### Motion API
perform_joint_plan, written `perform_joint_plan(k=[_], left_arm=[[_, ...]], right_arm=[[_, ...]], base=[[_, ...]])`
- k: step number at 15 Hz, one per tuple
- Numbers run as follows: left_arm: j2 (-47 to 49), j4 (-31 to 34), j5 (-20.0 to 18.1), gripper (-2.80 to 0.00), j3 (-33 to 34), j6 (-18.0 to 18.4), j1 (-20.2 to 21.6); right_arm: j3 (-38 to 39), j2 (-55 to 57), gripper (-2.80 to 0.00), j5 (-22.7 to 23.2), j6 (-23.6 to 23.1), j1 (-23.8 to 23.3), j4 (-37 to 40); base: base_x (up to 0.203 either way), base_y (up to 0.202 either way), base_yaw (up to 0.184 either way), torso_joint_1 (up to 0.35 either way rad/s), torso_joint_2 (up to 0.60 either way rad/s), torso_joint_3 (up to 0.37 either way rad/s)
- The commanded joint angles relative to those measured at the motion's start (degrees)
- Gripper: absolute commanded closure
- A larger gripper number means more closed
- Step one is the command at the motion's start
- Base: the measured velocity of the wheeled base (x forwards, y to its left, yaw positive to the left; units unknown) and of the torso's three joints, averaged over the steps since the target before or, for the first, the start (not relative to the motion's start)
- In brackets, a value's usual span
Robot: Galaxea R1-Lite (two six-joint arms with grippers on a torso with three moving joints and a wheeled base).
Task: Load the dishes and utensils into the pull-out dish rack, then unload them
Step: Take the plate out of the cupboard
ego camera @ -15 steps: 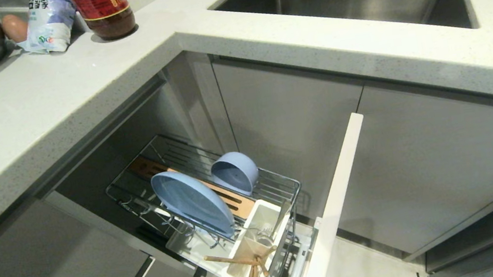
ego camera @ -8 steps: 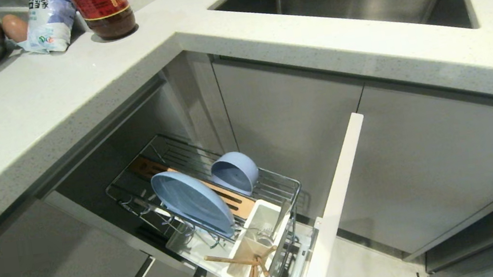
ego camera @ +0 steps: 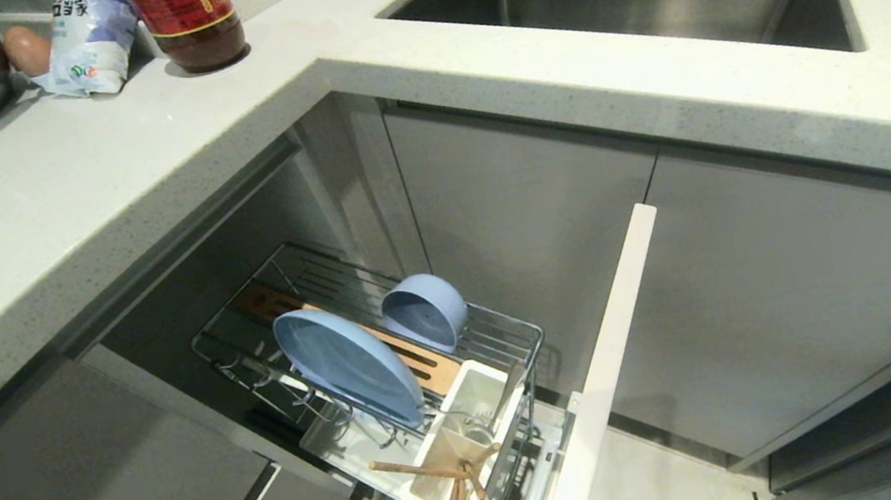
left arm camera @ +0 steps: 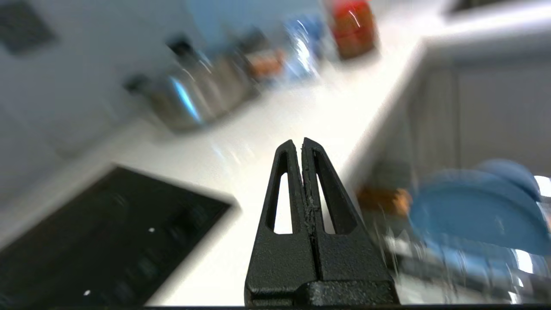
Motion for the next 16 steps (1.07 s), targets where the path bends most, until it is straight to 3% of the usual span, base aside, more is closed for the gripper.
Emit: perform_joint_plan(k=[1, 3, 5, 7, 8, 10, 14, 16], left_arm=[[17.6, -2.2, 1.1, 0.0, -13.7, -2.7, 1.2], [28.8, -4.7, 3.1, 0.0, -25.0, -11.2, 1.7], [38.2, -6.1, 5.4, 0.0, -31.0, -25.1, 1.4], [45.0, -6.4, 7.1, 0.0, -33.4, -39.0, -3.3], [46.7, -5.9, 8.4, 0.0, -33.9, -42.7, -8.0], [48.9, -5.0, 12.1, 0.0, -34.1, -45.7, -19.1], [53.8, -4.1, 24.5, 0.0, -31.3, -49.3, -43.1], [58.2, -0.3, 27.9, 0.0, -30.3, -54.5, -47.8]], right_arm=[[0.0, -0.2, 0.0, 0.0, 0.0, 0.0, 0.0], [0.0, -0.2, 0.0, 0.0, 0.0, 0.0, 0.0], [0.0, -0.2, 0.0, 0.0, 0.0, 0.0, 0.0], [0.0, -0.2, 0.0, 0.0, 0.0, 0.0, 0.0], [0.0, -0.2, 0.0, 0.0, 0.0, 0.0, 0.0], [0.0, -0.2, 0.0, 0.0, 0.0, 0.0, 0.0], [0.0, -0.2, 0.0, 0.0, 0.0, 0.0, 0.0], [0.0, -0.2, 0.0, 0.0, 0.0, 0.0, 0.0]], base=[[0.0, 0.0, 0.0, 0.0, 0.0, 0.0], [0.0, 0.0, 0.0, 0.0, 0.0, 0.0], [0.0, 0.0, 0.0, 0.0, 0.0, 0.0], [0.0, 0.0, 0.0, 0.0, 0.0, 0.0], [0.0, 0.0, 0.0, 0.0, 0.0, 0.0], [0.0, 0.0, 0.0, 0.0, 0.0, 0.0], [0.0, 0.0, 0.0, 0.0, 0.0, 0.0], [0.0, 0.0, 0.0, 0.0, 0.0, 0.0]])
